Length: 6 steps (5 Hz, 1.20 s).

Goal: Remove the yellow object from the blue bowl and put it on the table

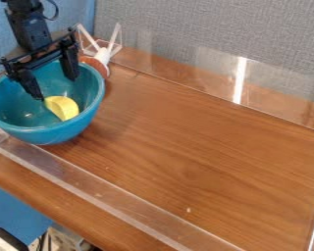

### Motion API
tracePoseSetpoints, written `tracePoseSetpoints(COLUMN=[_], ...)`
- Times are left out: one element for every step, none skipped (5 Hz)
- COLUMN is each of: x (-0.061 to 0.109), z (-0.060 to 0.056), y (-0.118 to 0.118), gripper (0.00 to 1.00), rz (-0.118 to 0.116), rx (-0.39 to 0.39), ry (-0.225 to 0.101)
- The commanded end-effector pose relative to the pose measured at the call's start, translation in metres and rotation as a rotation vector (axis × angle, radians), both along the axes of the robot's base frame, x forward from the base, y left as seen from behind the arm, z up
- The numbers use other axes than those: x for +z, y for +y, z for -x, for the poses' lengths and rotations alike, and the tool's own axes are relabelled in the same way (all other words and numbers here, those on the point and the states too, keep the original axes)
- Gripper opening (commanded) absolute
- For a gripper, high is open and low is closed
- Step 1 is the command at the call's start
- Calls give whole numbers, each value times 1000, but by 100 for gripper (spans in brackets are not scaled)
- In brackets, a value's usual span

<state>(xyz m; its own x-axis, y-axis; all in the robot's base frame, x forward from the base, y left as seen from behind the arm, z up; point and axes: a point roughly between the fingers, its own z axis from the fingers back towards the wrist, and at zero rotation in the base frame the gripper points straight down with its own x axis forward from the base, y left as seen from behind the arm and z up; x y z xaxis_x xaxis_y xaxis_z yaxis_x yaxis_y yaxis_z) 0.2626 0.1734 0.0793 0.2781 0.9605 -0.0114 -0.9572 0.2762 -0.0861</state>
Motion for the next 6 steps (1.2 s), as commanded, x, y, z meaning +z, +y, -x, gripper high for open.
tracePoseSetpoints(x=[-5,-20,-30,-36,-43,-51], z=[0,-1,-4,-6,-7,-5], y=[12,19,23,24,21,18], gripper=[100,100,100,100,100,0], rz=[-35,-37,-22,-5,6,17], rx=[21,36,53,62,75,92], ry=[-5,18,33,46,56,66])
